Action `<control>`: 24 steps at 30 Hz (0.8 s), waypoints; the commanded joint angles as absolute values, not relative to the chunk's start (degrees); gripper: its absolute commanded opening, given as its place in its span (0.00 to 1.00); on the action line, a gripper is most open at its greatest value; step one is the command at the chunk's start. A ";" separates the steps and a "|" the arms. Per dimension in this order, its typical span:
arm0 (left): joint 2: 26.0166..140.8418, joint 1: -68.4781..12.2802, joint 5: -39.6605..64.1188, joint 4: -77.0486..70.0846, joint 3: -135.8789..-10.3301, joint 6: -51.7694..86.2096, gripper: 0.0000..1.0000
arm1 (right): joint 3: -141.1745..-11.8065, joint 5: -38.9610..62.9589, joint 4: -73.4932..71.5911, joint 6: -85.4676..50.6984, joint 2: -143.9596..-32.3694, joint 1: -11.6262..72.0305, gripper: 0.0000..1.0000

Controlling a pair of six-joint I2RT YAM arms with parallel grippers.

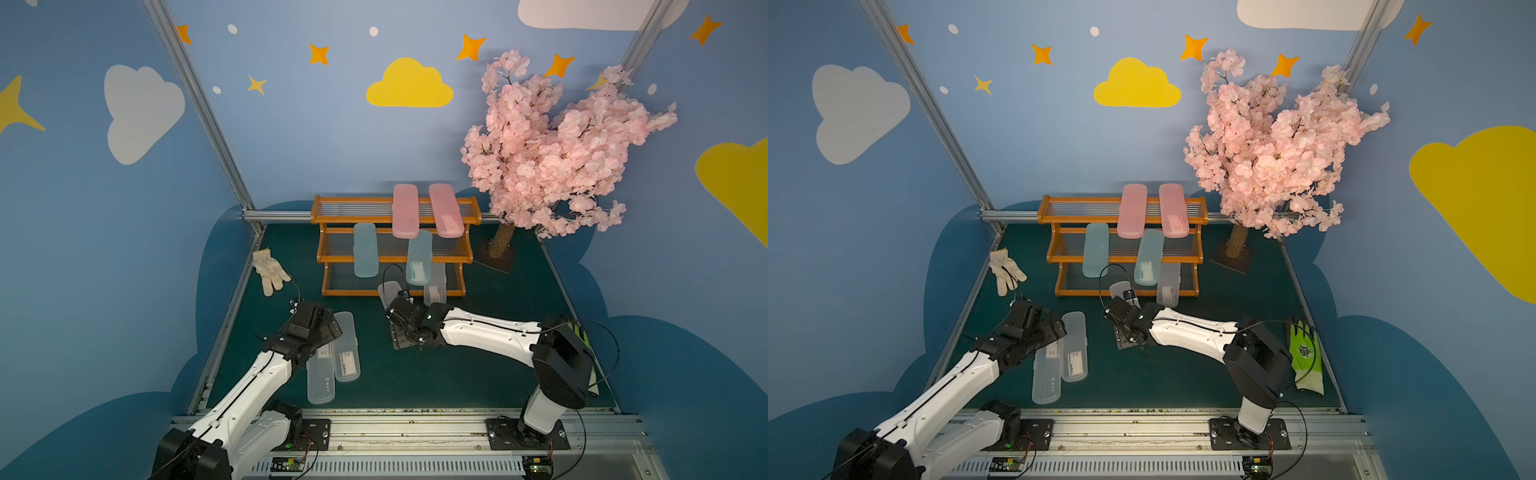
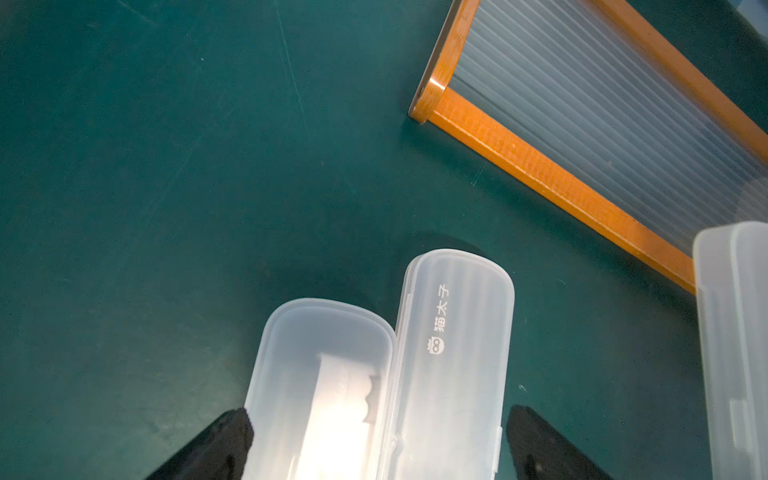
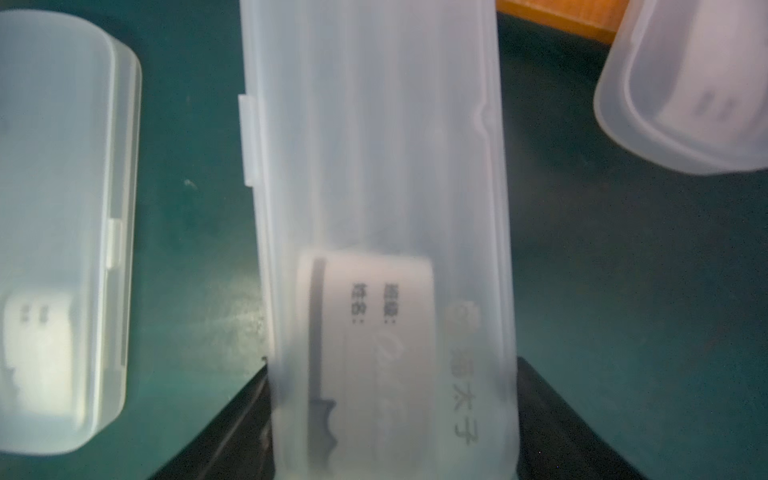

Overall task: Place the pencil cases on the shelf according to color
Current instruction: Pick up the pencil case from the center of the board, then place the pencil case on the shelf.

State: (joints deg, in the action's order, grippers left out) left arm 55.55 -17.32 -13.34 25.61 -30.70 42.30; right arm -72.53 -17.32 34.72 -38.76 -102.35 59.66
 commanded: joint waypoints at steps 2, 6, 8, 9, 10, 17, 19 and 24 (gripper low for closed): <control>56.16 -17.42 -13.56 25.20 -31.64 41.13 1.00 | -79.20 -17.51 37.82 -39.46 -107.04 57.88 0.49; 56.77 -17.47 -13.23 24.96 -31.77 40.70 1.00 | -84.99 -18.00 39.71 -40.96 -111.62 56.49 0.47; 56.87 -17.42 -13.13 24.63 -31.65 40.61 1.00 | -86.62 -17.84 39.73 -41.91 -113.24 55.88 0.46; 56.99 -17.44 -13.10 24.49 -31.51 40.52 1.00 | -87.51 -17.76 39.71 -42.30 -113.98 55.56 0.46; 57.06 -17.47 -13.18 24.34 -31.47 40.30 1.00 | -88.38 -17.89 39.74 -42.32 -114.68 55.46 0.46; 57.20 -17.44 -13.58 25.01 -31.47 38.63 1.00 | -94.02 -20.36 39.73 -42.59 -119.72 53.80 0.44; 57.03 -17.47 -13.46 24.96 -31.46 38.37 1.00 | -95.60 -21.25 39.79 -42.15 -120.86 53.40 0.43; 56.75 -17.45 -13.04 24.44 -31.19 37.76 1.00 | -98.61 -21.19 39.72 -42.55 -123.47 52.08 0.46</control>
State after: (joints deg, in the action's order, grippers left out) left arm 57.10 -17.32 -13.30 24.93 -30.72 38.96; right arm -96.25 -19.51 38.83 -41.80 -122.17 52.90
